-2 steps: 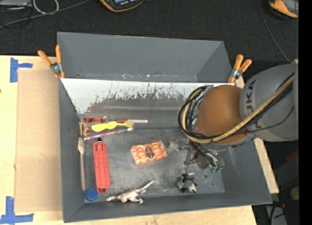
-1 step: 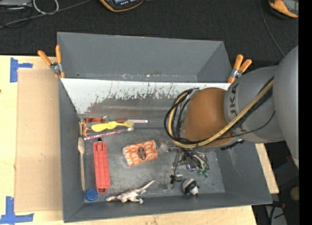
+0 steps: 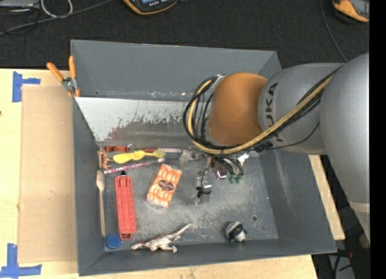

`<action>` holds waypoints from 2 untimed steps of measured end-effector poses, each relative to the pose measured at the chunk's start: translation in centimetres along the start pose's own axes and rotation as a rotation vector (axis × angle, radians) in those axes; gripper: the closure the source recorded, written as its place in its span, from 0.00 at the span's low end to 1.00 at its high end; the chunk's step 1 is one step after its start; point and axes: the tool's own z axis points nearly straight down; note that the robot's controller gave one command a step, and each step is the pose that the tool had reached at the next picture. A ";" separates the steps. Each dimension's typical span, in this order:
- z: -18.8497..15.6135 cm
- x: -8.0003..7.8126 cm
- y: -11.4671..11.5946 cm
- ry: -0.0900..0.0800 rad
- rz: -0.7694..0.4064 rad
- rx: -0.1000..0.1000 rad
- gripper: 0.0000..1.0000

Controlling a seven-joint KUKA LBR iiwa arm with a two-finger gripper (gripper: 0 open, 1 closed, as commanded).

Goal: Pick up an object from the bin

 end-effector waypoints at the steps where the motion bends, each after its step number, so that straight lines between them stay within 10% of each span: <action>1: 0.9 -0.7 4.0 0.007 -0.018 0.000 0.00; 2: 1.3 -0.6 4.9 0.002 0.031 -0.001 0.00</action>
Offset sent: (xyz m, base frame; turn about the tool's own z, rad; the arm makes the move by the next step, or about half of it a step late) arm 0.0166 0.0519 -0.0178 0.0922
